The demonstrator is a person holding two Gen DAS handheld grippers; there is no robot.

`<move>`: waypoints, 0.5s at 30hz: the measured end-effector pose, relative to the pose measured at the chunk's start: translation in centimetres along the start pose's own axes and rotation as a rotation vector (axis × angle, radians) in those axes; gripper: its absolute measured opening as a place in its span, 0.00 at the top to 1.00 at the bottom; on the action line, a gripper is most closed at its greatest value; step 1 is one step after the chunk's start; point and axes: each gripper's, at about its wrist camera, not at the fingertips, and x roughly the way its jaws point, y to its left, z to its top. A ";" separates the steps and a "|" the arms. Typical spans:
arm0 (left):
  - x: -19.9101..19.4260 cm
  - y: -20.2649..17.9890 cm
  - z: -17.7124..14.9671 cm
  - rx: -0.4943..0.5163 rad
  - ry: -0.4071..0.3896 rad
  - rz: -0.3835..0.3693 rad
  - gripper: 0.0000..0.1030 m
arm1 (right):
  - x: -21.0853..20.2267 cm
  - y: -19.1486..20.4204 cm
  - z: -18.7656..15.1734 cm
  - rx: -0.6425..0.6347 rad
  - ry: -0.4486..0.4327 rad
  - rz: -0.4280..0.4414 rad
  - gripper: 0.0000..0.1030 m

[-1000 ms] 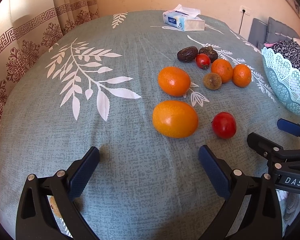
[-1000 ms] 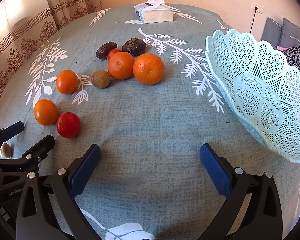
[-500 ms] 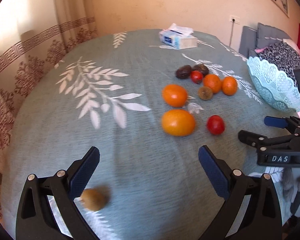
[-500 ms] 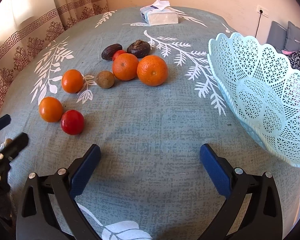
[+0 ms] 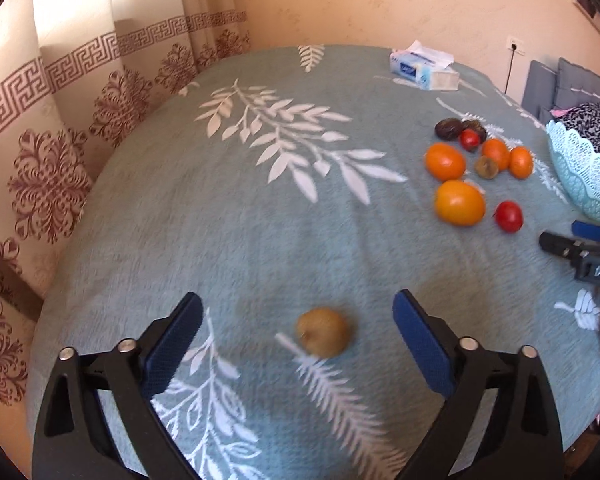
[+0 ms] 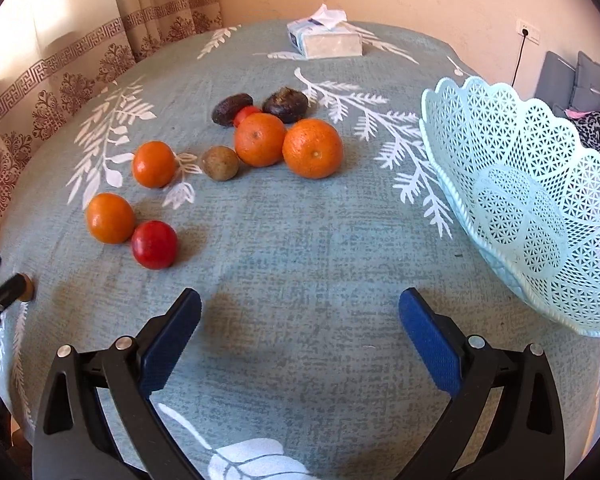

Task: Organize fruits
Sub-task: 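Grasp the brown kiwi with the left gripper while the right gripper grasps the red tomato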

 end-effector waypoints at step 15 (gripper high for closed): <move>0.7 -0.4 -1.0 -0.012 0.035 -0.080 0.73 | -0.1 4.1 0.8 -0.050 -0.010 0.146 0.24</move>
